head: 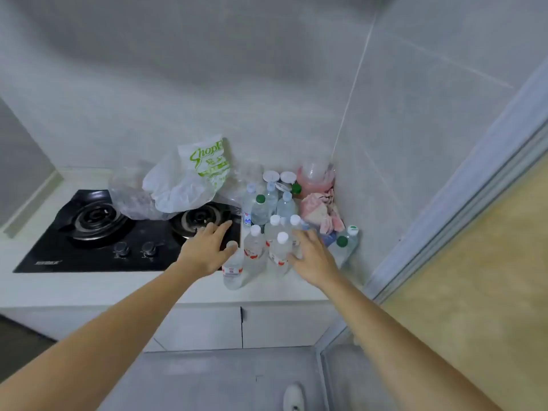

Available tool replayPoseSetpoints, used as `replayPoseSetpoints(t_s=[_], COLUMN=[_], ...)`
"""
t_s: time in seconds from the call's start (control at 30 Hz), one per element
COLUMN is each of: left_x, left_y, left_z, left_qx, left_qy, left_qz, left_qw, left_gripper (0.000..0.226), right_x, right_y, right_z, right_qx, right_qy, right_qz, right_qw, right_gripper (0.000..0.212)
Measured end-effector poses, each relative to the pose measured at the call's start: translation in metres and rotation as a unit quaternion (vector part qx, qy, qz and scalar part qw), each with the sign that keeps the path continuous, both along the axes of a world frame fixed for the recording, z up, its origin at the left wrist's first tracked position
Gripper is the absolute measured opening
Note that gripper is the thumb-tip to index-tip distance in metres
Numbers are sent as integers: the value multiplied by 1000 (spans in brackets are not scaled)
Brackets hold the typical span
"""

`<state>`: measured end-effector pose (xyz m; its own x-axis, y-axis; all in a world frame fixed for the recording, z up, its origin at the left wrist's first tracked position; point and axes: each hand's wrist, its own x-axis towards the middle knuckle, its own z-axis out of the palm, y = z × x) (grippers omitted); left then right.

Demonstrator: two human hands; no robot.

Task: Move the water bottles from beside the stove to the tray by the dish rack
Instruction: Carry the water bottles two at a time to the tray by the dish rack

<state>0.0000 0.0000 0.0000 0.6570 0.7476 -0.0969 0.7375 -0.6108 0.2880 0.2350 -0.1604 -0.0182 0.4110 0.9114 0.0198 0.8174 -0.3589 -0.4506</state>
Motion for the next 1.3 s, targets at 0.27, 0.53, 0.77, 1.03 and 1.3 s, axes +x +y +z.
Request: replayPoseSetpoints(t_s=[0.27, 0.53, 0.77, 1.03, 1.3], left_x=[21, 33, 38, 42, 8], left_y=[18, 29, 27, 19, -1], left_z=[-49, -74, -92, -113, -102], left_qx=[-138, -190, -198, -238, -251], left_qy=[50, -10, -74, -92, -200], left_qz=[35, 80, 127, 151, 215], left_qw=[989, 979, 969, 955, 922], left_gripper=[74, 60, 54, 53, 48], right_x=[13, 23, 21, 20, 18], right_y=[62, 85, 82, 78, 73], right_z=[-43, -84, -99, -98, -60], right_qx=[-91, -64, -13, 0, 16], right_qy=[6, -23, 49, 79, 147], right_qz=[49, 24, -13, -27, 81], right_qw=[995, 997, 999, 996, 986], right_gripper=[73, 56, 88, 78, 61])
